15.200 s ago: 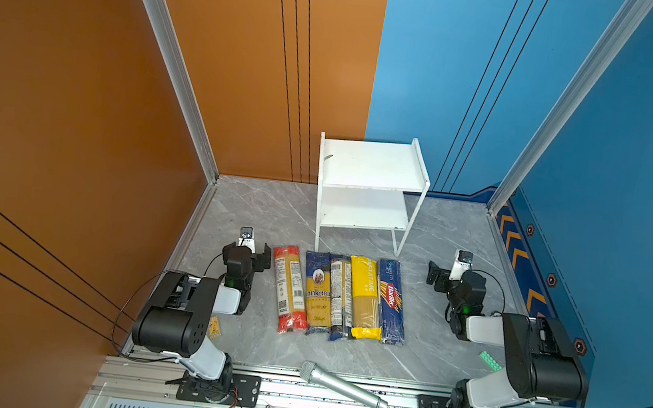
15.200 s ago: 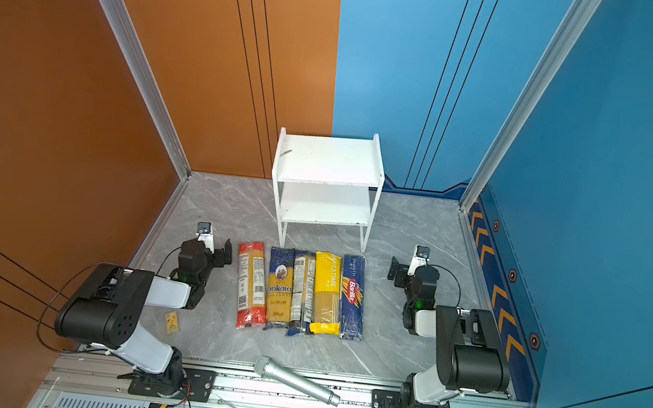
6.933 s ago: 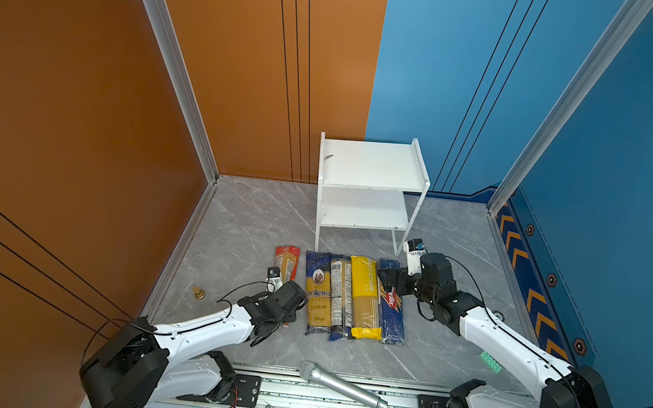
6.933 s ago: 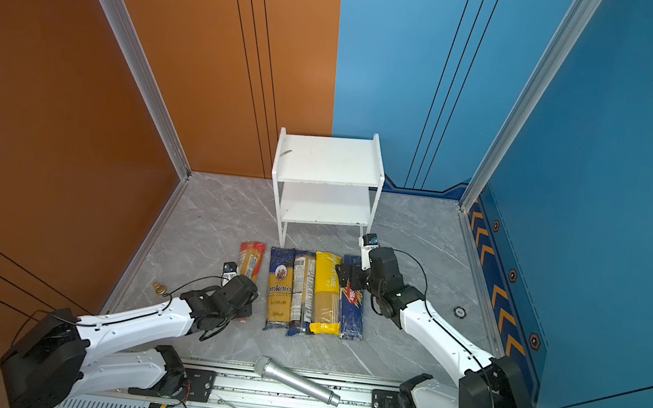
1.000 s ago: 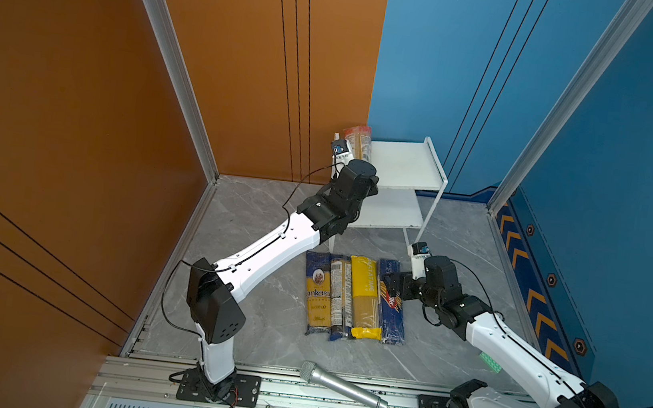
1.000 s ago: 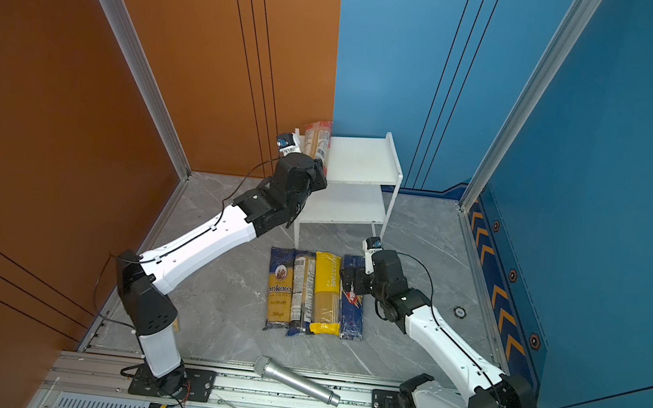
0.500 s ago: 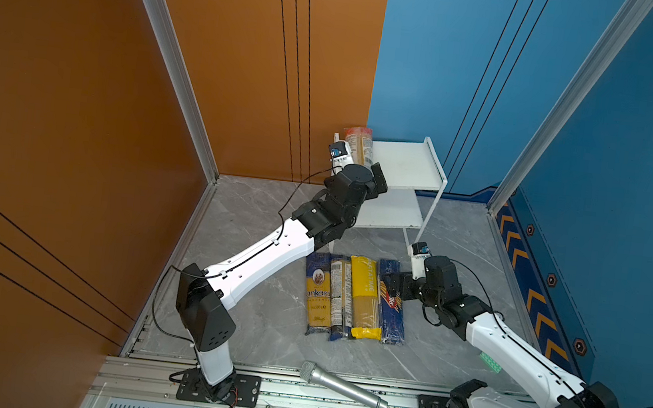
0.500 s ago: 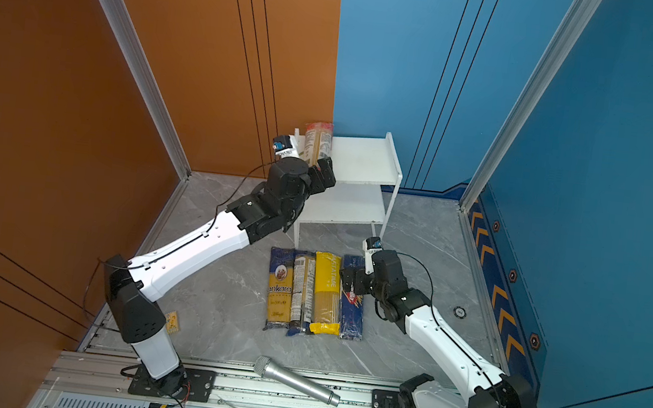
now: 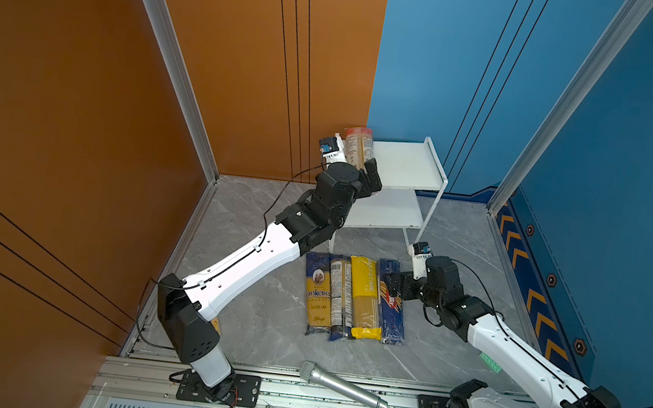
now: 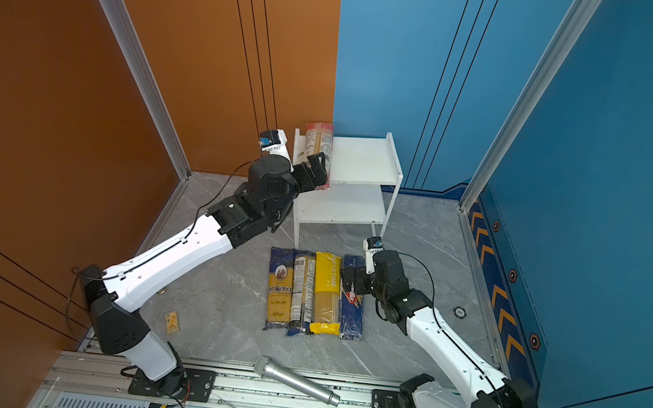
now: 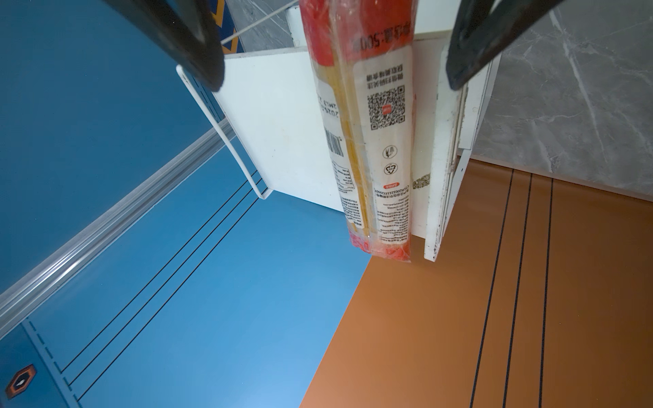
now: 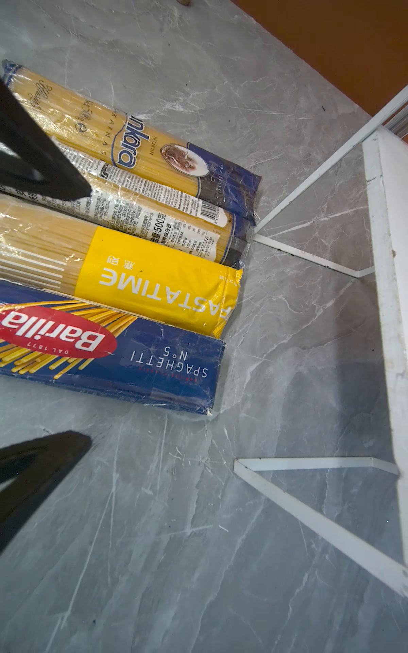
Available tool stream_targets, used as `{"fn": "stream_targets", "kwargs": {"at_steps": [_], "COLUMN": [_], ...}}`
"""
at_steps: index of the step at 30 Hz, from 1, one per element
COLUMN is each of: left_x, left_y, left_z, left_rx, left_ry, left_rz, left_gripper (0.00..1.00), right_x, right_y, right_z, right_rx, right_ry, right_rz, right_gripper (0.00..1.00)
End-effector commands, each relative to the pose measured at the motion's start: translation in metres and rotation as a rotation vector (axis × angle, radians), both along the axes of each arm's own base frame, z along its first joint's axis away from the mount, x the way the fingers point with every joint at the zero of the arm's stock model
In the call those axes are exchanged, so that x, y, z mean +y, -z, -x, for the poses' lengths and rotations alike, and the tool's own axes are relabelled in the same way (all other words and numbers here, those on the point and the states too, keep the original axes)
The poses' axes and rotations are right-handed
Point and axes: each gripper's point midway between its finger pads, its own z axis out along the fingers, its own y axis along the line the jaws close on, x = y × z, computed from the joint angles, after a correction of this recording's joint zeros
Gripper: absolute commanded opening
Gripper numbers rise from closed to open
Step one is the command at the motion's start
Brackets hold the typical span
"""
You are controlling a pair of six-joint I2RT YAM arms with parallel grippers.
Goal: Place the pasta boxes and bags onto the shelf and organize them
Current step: 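Lower the red-capped bag onto the shelf's upper tier and release it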
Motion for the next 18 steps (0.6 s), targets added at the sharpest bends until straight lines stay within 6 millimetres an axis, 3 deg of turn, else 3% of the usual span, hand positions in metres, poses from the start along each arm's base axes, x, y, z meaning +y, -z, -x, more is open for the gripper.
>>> {"fn": "stream_targets", "kwargs": {"at_steps": [1,5,8,11,18], "left_x": [0.011,0.029,0.046,0.065,0.111], "left_y": [-0.032,-0.033,-0.014,0.019,0.117], "left_z": [0.023,0.044,0.057,0.069,0.094], "left_rx": [-0.084,-0.099,-0.072,-0.012,0.184], "left_ry": [0.026,0.020,0.004,-0.027,-0.095], "left_rz": [0.007,-0.033,-0.071,-0.125,-0.257], "left_gripper": [0.98,0.98,0.98,0.98,0.98], "right_x": [0.002,0.007,0.015,0.025,0.066], "right_y": [-0.014,-0.020,-0.024,-0.025,-0.010], "right_z": [0.003,0.005,0.006,0.006,0.015], "right_rx": [-0.009,0.000,0.016,0.026,0.080], "right_ry": [-0.017,-0.032,-0.047,-0.049,-0.079], "right_rz": [-0.022,-0.057,-0.109,-0.173,-0.252], "right_gripper": [1.00,1.00,1.00,1.00,1.00]}}
